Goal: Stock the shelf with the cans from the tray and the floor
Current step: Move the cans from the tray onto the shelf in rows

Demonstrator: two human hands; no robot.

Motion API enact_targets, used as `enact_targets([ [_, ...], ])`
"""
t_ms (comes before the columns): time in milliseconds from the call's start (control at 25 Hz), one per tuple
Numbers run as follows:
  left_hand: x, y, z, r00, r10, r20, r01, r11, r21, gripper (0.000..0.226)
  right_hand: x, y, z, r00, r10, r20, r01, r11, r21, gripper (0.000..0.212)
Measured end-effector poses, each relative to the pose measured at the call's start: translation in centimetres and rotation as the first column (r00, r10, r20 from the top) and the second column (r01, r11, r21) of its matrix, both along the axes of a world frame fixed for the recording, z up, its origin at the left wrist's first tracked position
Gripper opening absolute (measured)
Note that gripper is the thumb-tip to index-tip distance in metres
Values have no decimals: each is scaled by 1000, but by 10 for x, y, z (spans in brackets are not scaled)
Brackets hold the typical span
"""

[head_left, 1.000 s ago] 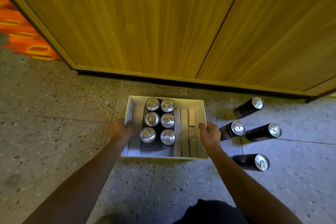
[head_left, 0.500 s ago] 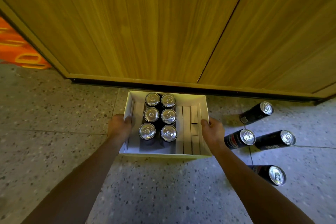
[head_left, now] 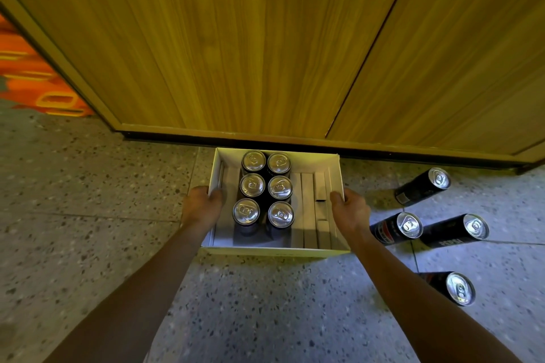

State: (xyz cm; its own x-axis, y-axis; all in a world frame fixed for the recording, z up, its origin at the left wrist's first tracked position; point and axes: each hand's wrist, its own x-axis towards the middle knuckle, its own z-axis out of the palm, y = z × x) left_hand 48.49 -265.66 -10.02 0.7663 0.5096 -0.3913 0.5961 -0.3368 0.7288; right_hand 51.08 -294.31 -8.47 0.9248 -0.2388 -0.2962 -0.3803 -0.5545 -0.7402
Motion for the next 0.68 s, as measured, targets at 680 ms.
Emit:
enact_targets([
  [680, -46, -20, 15, 684, -727, -60, 626, 543, 561, 69, -56, 38, -23, 760, 623, 185, -534, 761, -368, 69],
])
